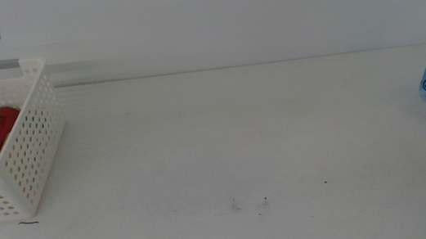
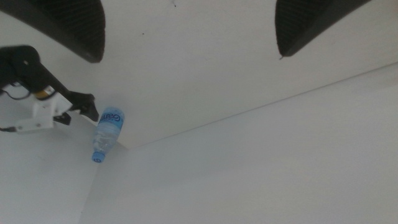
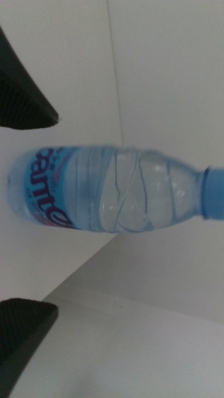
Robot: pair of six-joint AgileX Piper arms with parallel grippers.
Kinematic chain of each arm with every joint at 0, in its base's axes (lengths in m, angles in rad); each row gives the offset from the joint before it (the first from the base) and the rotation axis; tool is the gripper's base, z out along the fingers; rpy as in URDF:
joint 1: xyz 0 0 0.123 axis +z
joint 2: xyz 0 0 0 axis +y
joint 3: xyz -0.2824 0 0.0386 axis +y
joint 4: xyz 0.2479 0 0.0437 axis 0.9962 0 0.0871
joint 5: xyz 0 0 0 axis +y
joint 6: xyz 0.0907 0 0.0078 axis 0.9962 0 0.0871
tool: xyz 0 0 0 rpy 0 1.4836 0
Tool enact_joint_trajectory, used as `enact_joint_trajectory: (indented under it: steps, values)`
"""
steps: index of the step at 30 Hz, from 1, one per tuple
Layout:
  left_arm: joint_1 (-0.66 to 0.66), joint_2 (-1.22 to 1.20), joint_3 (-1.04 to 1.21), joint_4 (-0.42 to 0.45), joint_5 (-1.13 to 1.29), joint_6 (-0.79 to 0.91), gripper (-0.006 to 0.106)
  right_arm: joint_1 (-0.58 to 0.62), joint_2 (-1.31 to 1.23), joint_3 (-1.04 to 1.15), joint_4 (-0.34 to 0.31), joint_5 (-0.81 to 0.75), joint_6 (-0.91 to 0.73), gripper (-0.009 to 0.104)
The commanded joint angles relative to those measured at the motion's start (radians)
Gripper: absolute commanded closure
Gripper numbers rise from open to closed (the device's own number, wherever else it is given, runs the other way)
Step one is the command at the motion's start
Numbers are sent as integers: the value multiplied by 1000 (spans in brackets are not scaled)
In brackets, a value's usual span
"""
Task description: Use arms to grab the bottles and put them into the dustbin to the left of the table.
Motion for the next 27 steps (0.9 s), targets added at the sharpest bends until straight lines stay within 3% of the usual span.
enact_joint_trajectory:
  steps: [1, 5, 18, 19, 21, 25, 27]
  values:
    - [-4, -2, 1, 1, -13, -6, 7, -23, 50, -71, 11, 47, -23, 7]
    - [-4, -2, 1, 1, -13, -8, 7, -41, 118, -178, -52, 106, -23, 7]
    - [-4, -2, 1, 1, -13, -6, 7, -42, 281, -500, 23, 251, -161, 11]
    - [-4, -2, 1, 1, -13, -6, 7, -42, 283, -513, 34, 261, -177, 15]
    - [-4, -2, 1, 1, -13, -6, 7, -42, 285, -531, 45, 263, -214, 35]
    - [-4, -2, 1, 1, -13, -9, 7, -40, 282, -539, 22, 289, -250, 98]
    - [-4, -2, 1, 1, -13, -9, 7, -4, 249, -539, -9, 376, -243, 97]
